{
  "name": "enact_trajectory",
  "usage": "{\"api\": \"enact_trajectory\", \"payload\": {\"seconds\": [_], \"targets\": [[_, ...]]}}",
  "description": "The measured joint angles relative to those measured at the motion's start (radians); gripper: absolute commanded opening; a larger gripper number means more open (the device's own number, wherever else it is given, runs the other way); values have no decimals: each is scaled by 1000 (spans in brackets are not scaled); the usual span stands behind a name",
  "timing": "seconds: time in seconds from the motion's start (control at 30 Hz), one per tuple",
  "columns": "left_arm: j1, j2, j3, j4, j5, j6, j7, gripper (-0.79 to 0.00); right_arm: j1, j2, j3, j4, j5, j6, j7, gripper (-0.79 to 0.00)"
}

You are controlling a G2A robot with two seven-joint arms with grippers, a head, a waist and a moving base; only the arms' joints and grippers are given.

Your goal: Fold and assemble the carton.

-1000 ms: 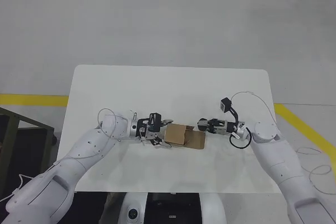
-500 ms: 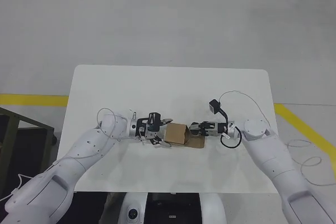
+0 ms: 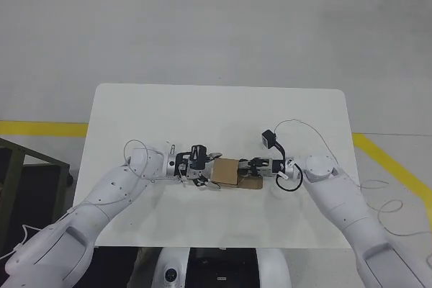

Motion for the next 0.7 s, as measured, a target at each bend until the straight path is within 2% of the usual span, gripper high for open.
{"api": "enact_trajectory", "payload": {"seconds": [0.4, 0.57, 0.7], "targets": [[2, -1, 9, -15, -13, -7, -11, -135, 23, -11, -4, 50, 18, -23, 55, -785], [1, -1, 11, -13, -18, -8, -13, -151, 17, 17, 54, 41, -3, -31, 58, -785], [1, 0, 11, -9, -19, -8, -14, -160, -27, 54, 126, -14, -34, -11, 53, -785]]}}
